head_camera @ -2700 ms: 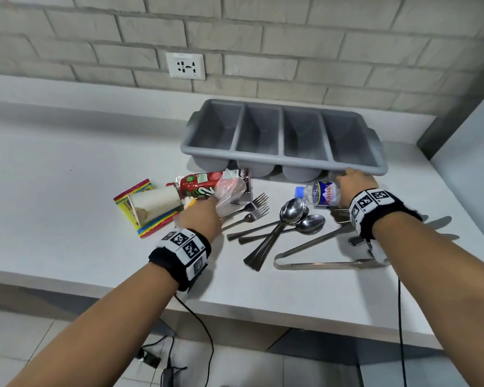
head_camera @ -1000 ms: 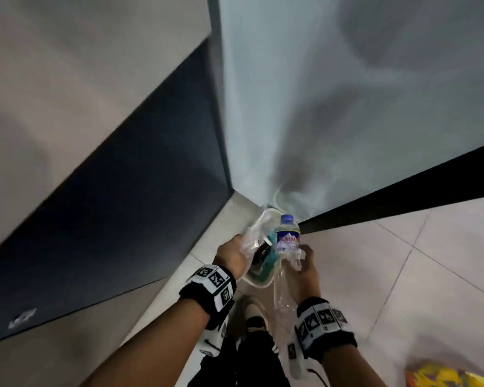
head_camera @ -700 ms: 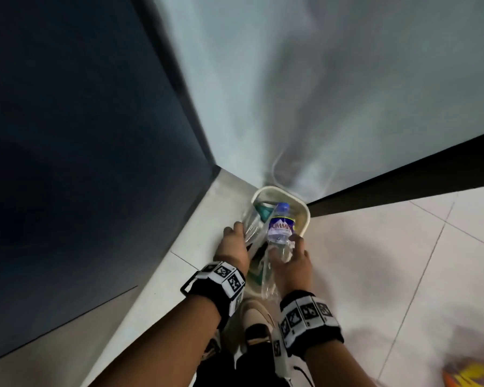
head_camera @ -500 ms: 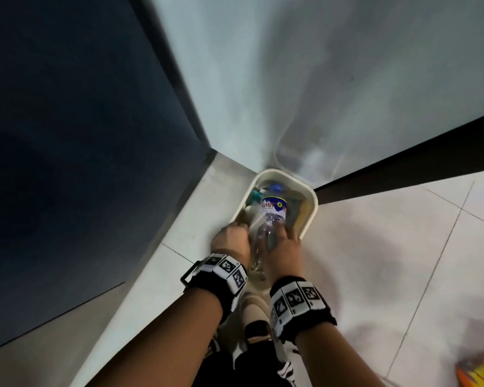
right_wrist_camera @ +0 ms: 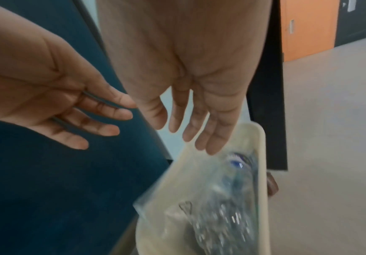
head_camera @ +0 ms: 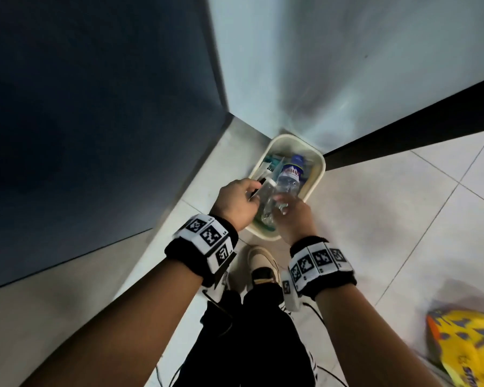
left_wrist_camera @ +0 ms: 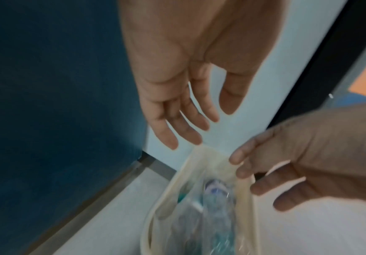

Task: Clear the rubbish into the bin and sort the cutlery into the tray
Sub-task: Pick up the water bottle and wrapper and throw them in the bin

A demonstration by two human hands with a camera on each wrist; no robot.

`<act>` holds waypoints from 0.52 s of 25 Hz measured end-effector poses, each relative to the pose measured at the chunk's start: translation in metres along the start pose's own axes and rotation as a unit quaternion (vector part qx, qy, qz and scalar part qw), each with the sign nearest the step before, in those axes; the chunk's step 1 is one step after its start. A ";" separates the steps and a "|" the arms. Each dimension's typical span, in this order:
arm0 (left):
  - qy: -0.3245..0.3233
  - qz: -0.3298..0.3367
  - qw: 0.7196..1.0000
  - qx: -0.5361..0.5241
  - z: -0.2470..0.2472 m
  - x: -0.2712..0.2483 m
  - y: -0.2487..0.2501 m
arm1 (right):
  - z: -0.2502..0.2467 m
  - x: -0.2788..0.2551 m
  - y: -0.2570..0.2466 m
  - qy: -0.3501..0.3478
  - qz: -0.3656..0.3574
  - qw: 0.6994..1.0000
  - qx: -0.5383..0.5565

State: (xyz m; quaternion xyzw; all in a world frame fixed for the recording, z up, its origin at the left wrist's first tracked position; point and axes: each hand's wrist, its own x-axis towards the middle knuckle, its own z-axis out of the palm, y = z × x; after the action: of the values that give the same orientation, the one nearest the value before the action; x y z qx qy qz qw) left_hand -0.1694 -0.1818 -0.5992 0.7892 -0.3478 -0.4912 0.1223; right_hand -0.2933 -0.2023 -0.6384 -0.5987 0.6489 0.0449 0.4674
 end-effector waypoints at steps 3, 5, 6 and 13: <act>0.005 0.003 0.999 -0.051 -0.042 -0.053 0.026 | -0.036 -0.042 -0.043 -0.034 -0.054 0.998 0.010; 0.024 0.012 0.996 -0.085 -0.074 -0.096 0.045 | -0.064 -0.078 -0.079 -0.056 -0.101 0.993 -0.004; 0.029 0.010 0.994 -0.104 -0.085 -0.114 0.053 | -0.076 -0.093 -0.094 -0.064 -0.117 0.991 -0.021; 0.156 0.031 0.968 -0.193 -0.205 -0.279 0.104 | -0.163 -0.222 -0.211 -0.106 -0.221 0.967 -0.067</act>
State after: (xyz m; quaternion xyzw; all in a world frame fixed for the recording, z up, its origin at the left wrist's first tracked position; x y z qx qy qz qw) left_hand -0.1145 -0.1015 -0.2506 0.8064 -0.2474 -0.4155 0.3402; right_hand -0.2448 -0.1983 -0.2950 -0.7490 0.4423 0.0470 0.4911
